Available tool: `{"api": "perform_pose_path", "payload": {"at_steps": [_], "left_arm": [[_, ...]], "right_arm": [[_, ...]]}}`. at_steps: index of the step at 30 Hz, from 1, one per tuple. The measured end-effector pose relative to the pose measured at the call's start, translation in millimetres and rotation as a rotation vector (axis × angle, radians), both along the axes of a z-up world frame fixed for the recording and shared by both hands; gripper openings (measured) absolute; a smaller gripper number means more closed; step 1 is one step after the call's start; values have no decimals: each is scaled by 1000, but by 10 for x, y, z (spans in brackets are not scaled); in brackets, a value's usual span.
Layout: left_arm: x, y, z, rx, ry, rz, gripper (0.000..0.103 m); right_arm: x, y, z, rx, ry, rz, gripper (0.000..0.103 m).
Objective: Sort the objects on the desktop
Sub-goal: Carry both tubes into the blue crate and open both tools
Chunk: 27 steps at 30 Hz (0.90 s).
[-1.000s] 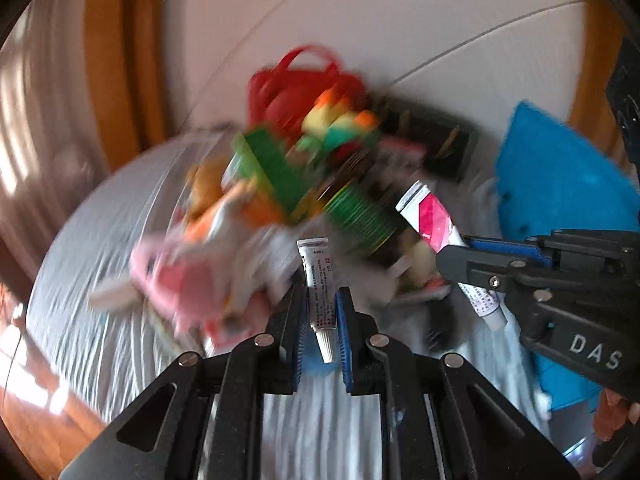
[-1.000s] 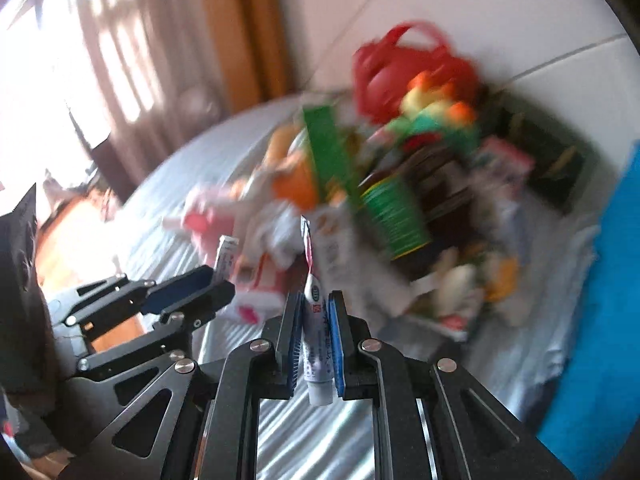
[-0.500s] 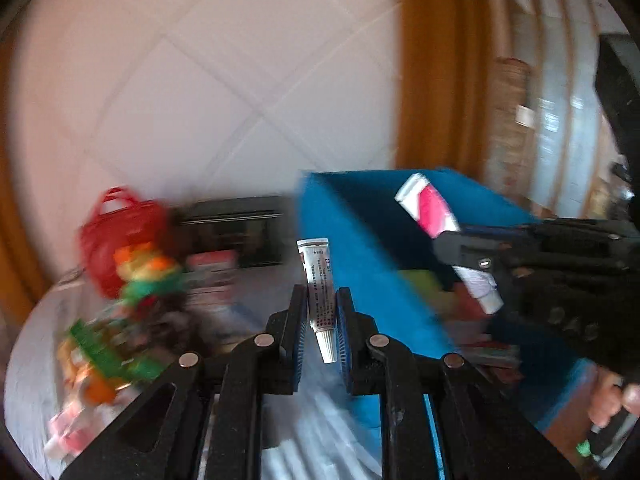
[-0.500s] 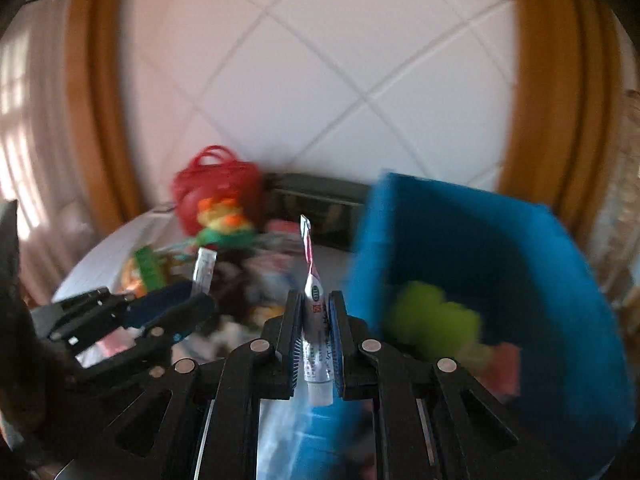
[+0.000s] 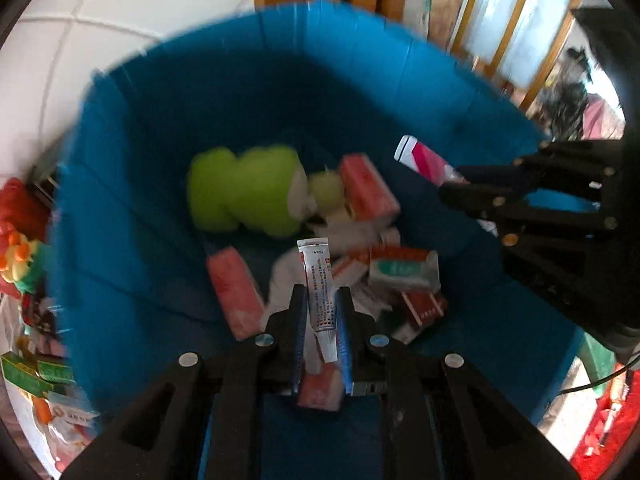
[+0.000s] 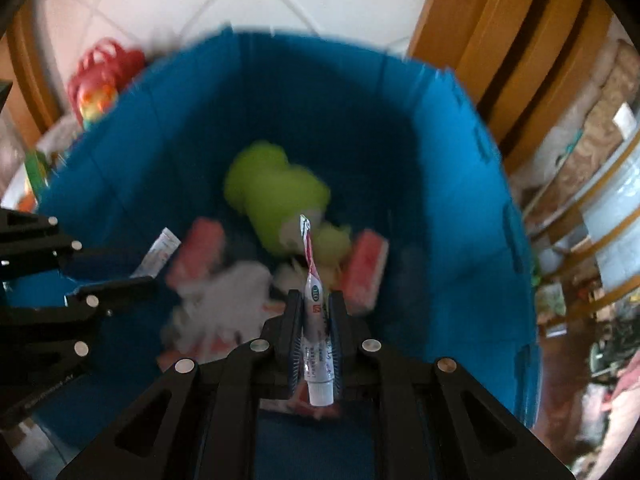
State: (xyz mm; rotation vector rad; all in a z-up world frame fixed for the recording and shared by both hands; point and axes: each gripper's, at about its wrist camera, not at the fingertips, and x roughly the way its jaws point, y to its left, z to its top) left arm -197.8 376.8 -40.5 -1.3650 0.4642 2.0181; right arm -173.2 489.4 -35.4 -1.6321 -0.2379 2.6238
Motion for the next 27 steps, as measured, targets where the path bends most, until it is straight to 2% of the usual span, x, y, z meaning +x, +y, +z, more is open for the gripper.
{"api": "perform_pose_path", "payload": {"at_steps": [3,6,9,14,20,21,22,23,24,25,27], "left_arm": [[-11,144,-143,-53,-30,-2,14],[-32,227,-177,-62,-43,-6,14],[-38,265,-156,-75,-2,-8,14],[-73,279,-112,-63,48,8,14],[-116,278,-116,-97,84,36,16],[-116,280,-116,-108,93,38,24],[-116,277,-113,-110,95,40,37],[-116,273,-108,-107,97,42,46],[-112,265,-98,-102,104,45,61],[-105,255,-85,-98,114,49,68],[-84,231,-43,-93,137,52,70]], "right_arm": [[-80,111,-203,-6,-81,24,13],[-158,168,-331,-10,-132,39,13],[-207,217,-395,-15,-153,44,13],[-239,328,-385,-21,-147,32,13],[-289,363,-319,-4,-118,11,16],[-291,372,-306,-5,-113,6,22],[-297,380,-300,-8,-112,2,25],[-297,388,-292,-8,-110,-1,32],[-291,396,-279,-5,-107,-6,42],[-283,404,-264,-2,-103,-11,48],[-262,411,-235,4,-95,-16,66]]}}
